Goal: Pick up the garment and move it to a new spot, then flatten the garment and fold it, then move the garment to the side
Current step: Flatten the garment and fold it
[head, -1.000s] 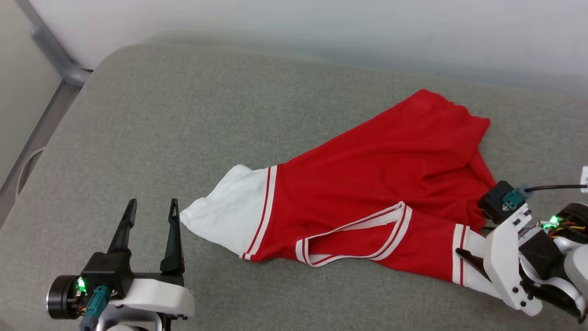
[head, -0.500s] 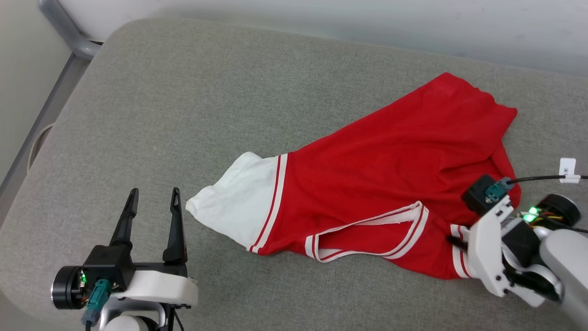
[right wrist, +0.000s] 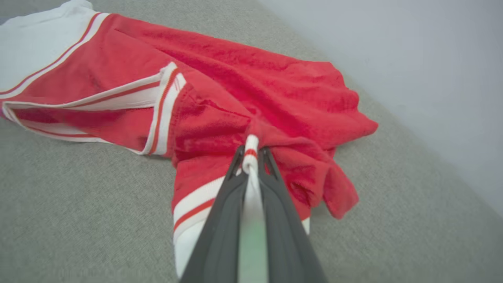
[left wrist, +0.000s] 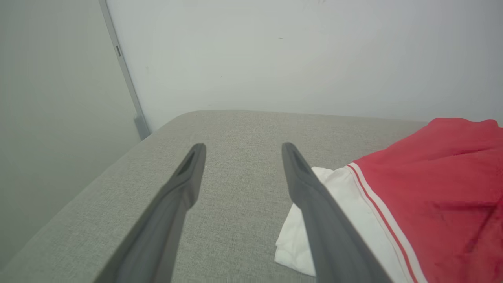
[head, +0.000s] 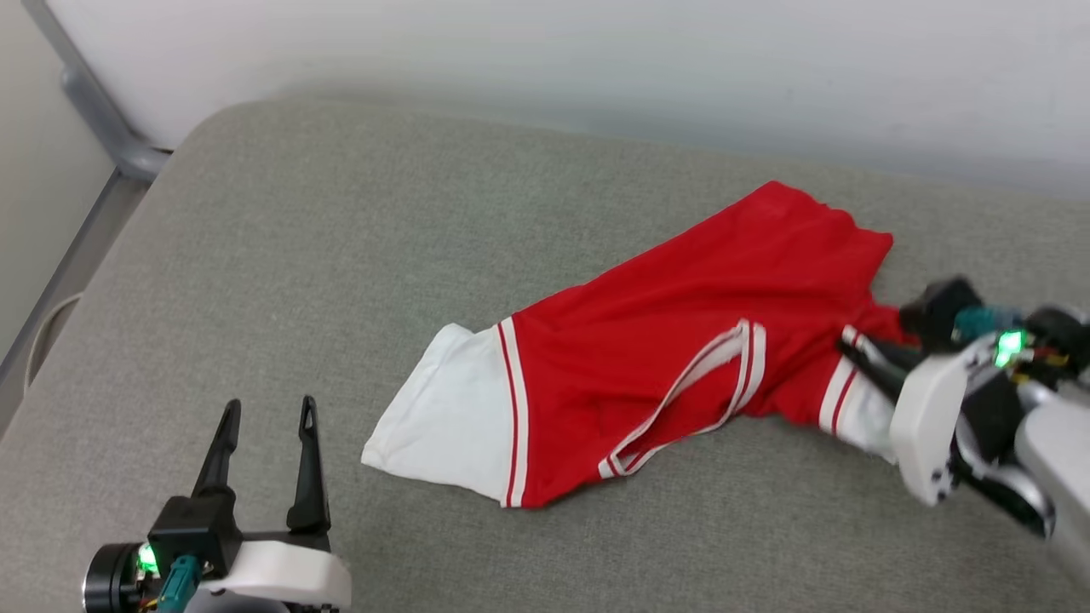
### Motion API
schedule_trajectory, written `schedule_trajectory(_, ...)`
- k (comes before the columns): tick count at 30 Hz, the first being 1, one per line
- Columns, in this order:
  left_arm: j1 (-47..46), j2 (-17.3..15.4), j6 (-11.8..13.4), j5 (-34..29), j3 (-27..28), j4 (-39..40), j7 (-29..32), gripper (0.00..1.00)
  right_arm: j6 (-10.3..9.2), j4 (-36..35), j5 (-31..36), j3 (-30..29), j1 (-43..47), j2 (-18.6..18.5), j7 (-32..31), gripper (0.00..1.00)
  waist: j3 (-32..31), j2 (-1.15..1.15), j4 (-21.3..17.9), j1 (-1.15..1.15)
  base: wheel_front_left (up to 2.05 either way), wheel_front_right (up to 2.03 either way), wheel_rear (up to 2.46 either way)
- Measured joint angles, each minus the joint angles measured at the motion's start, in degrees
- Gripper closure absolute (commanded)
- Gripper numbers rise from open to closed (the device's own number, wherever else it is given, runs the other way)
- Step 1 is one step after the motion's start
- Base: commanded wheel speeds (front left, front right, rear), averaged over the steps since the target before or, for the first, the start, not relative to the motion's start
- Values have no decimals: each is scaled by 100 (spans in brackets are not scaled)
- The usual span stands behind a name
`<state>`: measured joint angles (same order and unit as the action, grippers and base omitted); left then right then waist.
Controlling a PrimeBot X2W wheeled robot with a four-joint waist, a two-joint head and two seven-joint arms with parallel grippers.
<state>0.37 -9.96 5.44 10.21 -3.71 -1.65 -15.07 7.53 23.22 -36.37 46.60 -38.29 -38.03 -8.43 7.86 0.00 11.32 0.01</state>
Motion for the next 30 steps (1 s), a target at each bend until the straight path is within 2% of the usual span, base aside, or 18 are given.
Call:
schedule_trajectory(9, 394, 164, -141, -163, 221, -43, 0, 0, 0, -525, 167, -75, 1720, -58, 233, 100, -346, 0, -362, 0, 0, 0, 0)
schedule_trajectory(18, 410, 261, -259, -304, 330, -124, 0, 0, -2, -587, 480, -501, 3074, 226, 348, 100, -451, 0, -516, -1, 0, 0, 0)
schedule_trajectory(19, 410, 271, -272, -318, 350, -135, 0, 0, -2, -576, 487, -603, 3143, 293, 382, 87, -459, 0, -527, -1, 0, 0, 0)
schedule_trajectory(20, 413, 277, -278, -334, 370, -146, 0, 0, -2, -577, 491, -716, 3196, 372, 425, 50, -469, 0, -542, -1, 0, 0, 0)
schedule_trajectory(21, 417, 279, -294, -344, 387, -154, 0, 0, -2, -584, 532, -850, 3251, 436, 479, 0, -481, 0, -555, -1, 0, 0, 0)
schedule_trajectory(25, 470, 314, -328, -387, 420, -190, 0, 0, -2, -888, 776, -1373, 3386, 573, 638, 0, -556, 0, -585, -1, 0, 0, 0)
schedule_trajectory(30, 536, 344, -353, -421, 472, -196, 0, 0, -2, -1770, 975, -2218, 3507, 612, 517, 0, -643, 0, -603, -1, 0, 0, 0)
